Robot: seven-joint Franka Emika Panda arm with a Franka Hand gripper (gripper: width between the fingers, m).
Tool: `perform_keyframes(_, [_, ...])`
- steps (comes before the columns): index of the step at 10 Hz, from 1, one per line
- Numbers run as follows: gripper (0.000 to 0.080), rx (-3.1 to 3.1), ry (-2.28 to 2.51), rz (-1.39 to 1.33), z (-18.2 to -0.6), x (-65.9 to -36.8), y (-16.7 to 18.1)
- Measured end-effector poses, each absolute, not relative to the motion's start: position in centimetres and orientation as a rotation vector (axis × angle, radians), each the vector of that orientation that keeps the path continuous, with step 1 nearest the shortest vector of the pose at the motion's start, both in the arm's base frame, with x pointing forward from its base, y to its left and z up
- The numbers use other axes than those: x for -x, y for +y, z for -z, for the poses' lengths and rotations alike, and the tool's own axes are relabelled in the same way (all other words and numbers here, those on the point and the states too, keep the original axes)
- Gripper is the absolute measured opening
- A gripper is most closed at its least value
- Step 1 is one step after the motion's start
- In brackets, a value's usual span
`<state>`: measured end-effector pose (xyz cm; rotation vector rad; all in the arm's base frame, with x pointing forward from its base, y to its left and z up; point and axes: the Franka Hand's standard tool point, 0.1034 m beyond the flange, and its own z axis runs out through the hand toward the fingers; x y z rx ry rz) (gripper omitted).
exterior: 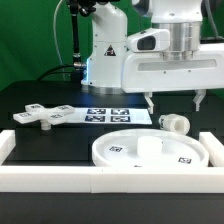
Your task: Assemble round table
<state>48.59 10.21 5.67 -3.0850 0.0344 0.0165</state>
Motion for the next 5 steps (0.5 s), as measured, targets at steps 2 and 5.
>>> perform_keyframes(2, [0.0649,3.087,0.024,-0.044,-5.7,-48.4,10.1])
perform_keyframes(5, [0.0649,3.108,0.046,-0.298,-5.2,-46.8,10.5])
